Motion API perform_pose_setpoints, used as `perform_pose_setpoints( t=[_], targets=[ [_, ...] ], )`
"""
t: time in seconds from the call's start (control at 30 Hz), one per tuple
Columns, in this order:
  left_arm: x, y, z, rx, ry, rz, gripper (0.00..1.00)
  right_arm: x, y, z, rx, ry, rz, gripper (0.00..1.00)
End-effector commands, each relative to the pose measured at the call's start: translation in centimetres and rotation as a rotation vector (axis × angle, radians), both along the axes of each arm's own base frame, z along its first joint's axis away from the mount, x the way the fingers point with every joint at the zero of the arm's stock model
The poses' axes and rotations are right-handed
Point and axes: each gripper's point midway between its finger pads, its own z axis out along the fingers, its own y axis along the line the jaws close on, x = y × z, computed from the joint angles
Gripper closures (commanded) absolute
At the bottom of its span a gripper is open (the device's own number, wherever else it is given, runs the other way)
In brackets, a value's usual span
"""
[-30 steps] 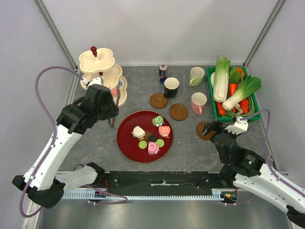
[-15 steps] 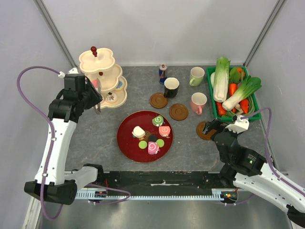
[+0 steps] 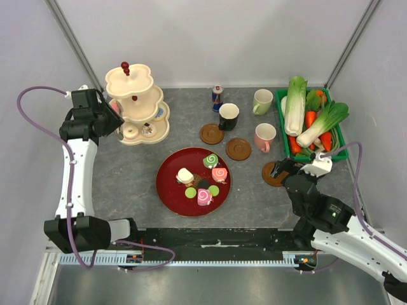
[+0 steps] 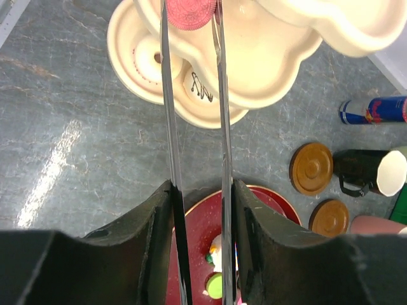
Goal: Serve the afternoon tea
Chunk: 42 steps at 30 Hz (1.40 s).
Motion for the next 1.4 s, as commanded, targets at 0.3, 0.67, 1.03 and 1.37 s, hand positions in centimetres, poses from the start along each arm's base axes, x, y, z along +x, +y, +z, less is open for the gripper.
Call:
perform_pose_setpoints(
  t=[0.3, 0.67, 1.03, 1.37],
  targets=[
    [5.2, 1.8, 0.9, -0.036, -0.095, -0.02, 0.54, 0.4, -0.5, 1.7, 0.004, -0.039, -0.043, 0.02],
    [5.3, 1.7, 0.0, -0.055, -0.071, -0.028, 0.47, 0.3, -0.6, 1.9, 0.007, -0.043, -0.044, 0.02],
    [3.4, 1.4, 2.1, -0.05, -0.09, -0.02, 0.45, 0.2, -0.7, 2.0, 0.017, -0.048, -0.042, 0.02],
    [-5.1, -2.2, 3.1, -0.094, -0.162, -0.122, 0.45, 0.1, -0.9, 1.8, 0.012, -0.045, -0.042, 0.02]
  ],
)
